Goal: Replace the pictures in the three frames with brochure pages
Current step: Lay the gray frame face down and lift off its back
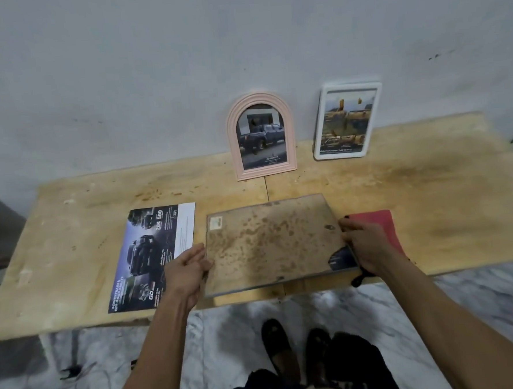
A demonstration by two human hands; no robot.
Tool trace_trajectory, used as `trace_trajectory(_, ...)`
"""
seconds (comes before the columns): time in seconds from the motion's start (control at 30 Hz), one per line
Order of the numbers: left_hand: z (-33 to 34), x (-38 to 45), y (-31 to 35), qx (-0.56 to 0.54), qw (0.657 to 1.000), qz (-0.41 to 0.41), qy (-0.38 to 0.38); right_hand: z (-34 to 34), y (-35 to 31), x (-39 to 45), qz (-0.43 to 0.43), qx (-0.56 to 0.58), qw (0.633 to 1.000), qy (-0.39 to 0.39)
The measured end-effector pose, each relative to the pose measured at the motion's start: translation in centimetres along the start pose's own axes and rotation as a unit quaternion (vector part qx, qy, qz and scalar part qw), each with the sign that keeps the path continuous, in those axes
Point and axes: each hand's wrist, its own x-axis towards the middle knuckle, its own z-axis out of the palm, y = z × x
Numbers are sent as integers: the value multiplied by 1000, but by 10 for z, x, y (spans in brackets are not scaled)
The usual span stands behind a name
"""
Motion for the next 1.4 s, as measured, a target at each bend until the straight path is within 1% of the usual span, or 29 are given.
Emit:
trace_trajectory(0.07,7,6,-4,50,999,6,19,5,12,5,-12,-83,996,15)
trace_trajectory(0.13,12,13,-10,106,994,10,30,8,20,8,-19,-127,992,19)
trace_trajectory(0.27,31,24,-23,183,982,35,34,16,31,17,-27,-117,993,16)
trace_trajectory(0.4,46,35,-37,274,959,63,43,17,39,35,-46,-158,986,25)
trace_trajectory(0.47,51,38,-44,293,953,57,44,17,42,41,-62,-179,981,36)
trace_trajectory(0.6,60,37,-56,337,937,79,58,18,48,45,-87,-216,972,37)
trace_trajectory(0.7,66,35,-60,390,913,102,62,18,50,43,-94,-250,962,58)
trace_trajectory(0.8,68,36,-65,440,885,142,49,18,54,43,-99,-261,957,73)
trace_trajectory(0.9,70,37,-71,518,831,204,12,21,67,45,-98,-280,949,108)
trace_trajectory(0.93,71,37,-73,544,808,224,-4,22,72,44,-88,-279,949,117)
trace_trajectory(1.0,75,40,-76,601,761,239,-39,27,76,39,-65,-262,954,133)
trace_trajectory(1.07,79,44,-77,642,728,232,-66,31,76,34,-37,-244,957,151)
trace_trajectory(1.17,85,49,-73,676,705,200,-79,35,74,37,-6,-228,958,175)
trace_trajectory(1.23,87,51,-70,684,701,187,-78,38,70,39,14,-206,961,186)
trace_trajectory(1.4,88,57,-73,684,702,186,-73,43,68,49,86,-52,967,235)
